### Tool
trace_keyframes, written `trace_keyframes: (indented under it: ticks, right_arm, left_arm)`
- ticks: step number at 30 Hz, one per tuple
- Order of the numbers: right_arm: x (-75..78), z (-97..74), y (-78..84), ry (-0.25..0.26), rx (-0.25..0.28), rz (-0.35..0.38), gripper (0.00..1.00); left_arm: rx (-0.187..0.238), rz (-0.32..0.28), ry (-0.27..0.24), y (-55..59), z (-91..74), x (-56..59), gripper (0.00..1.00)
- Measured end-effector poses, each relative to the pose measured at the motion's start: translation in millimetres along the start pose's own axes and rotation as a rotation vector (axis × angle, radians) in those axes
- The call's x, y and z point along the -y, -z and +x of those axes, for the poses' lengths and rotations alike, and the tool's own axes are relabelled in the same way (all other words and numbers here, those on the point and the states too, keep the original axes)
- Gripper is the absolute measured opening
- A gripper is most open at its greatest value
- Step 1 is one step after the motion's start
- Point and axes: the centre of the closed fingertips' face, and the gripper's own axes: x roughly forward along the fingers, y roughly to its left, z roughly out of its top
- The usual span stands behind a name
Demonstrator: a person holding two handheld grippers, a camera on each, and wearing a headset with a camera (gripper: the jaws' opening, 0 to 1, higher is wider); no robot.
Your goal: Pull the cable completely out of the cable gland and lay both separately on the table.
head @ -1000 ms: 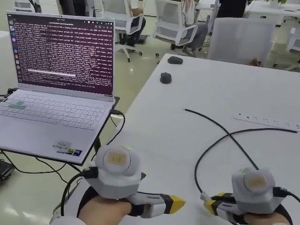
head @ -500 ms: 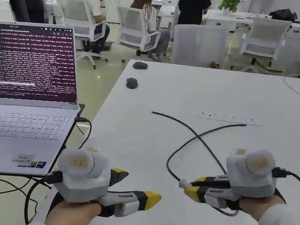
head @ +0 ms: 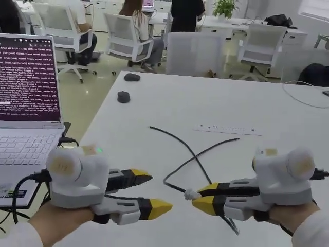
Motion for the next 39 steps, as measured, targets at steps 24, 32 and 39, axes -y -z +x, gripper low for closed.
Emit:
trace_keyframes:
  ticks: [24,32,39]
  right_arm:
    - [-33.1,-43.8,-40.9,-0.170,0.151,-0.140,0.09]
    - [-41.0,-45.3,-51.9,-0.189,0.193,-0.159,0.10]
    - [-38.9,-43.9,-54.7,-0.202,0.211,-0.054,0.12]
  left_arm:
    - [0.150,0.102,0.401,-57.4,22.5,56.8,0.16]
    - [0.177,0.119,0.395,-62.7,19.9,59.2,0.16]
    - [0.162,0.094,0.363,-65.9,18.0,57.6,0.15]
